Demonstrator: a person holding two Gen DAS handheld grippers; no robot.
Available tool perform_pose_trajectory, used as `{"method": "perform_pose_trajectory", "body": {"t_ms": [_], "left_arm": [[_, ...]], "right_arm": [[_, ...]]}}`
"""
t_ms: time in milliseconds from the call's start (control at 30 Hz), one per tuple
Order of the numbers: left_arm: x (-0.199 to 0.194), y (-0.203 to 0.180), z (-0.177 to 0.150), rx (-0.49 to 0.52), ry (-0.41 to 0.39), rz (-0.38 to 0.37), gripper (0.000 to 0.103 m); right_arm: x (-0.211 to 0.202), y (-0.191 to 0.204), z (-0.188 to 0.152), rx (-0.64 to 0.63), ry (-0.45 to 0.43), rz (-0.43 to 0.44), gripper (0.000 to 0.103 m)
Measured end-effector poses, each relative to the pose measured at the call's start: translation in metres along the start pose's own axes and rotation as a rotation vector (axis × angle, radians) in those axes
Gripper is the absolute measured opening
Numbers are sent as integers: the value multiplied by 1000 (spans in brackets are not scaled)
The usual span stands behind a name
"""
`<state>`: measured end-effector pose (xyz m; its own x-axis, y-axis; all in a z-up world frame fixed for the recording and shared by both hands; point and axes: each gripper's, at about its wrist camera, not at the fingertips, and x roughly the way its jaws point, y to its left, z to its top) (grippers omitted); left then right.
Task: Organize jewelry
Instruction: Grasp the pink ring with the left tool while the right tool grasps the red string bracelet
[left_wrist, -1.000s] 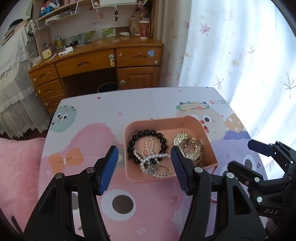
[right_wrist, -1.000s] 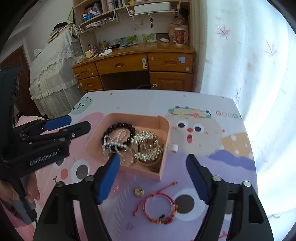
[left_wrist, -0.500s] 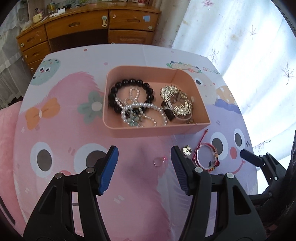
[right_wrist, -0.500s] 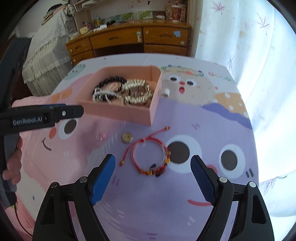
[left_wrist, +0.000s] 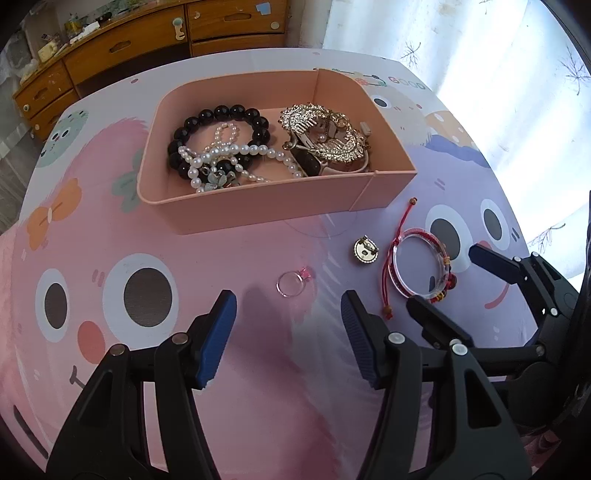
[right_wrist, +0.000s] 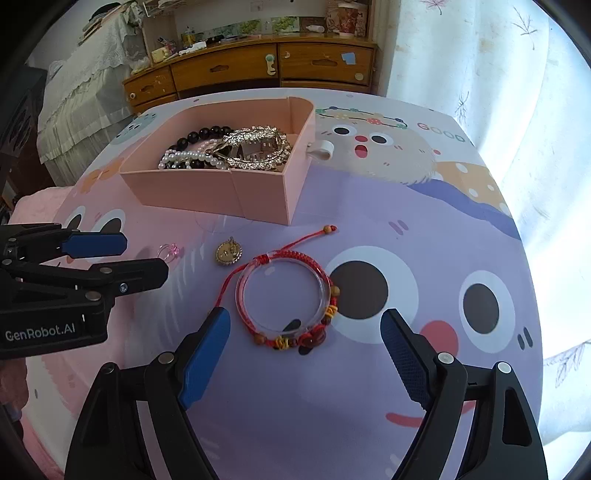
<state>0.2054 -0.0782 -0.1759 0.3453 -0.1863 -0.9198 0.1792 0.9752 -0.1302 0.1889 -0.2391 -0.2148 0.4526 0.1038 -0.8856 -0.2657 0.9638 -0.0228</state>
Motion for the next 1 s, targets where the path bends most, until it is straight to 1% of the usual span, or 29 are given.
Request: {"method": "perform_pose_trajectory", "body": {"t_ms": [100, 200, 333, 467, 633, 700, 733, 800, 833, 867, 1000], "left_arm": [[4, -1, 1, -7, -10, 12, 56], [8, -3, 3, 2, -16, 33, 56], [13, -6, 5, 10, -34, 52, 54], [18, -9, 6, 20, -36, 77, 46], [21, -20, 5, 75, -70, 124, 42], [22, -24, 4, 84, -81, 120, 33], [22, -26, 4, 82, -84, 117, 30], [22, -29, 4, 75, -88, 116, 23], [22, -31, 4, 73, -90, 116, 21], [21, -31, 3, 72, -93, 113, 18], [20, -31, 3, 55, -100, 109, 17]], "right_arm": [[6, 7, 2, -46, 13, 6, 85], [8, 14, 2, -94, -9, -5, 85], [10, 15, 4, -90, -14, 9, 85], [13, 10, 5, -54, -30, 22, 85], [14, 9, 6, -37, -34, 9, 85], [14, 9, 6, -34, -36, 8, 85], [14, 9, 6, -34, -39, 9, 83], [12, 10, 6, -42, -52, 12, 75], [12, 10, 6, -47, -57, 13, 69], [11, 10, 6, -50, -59, 14, 64], [10, 11, 6, -46, -56, 15, 64]]}}
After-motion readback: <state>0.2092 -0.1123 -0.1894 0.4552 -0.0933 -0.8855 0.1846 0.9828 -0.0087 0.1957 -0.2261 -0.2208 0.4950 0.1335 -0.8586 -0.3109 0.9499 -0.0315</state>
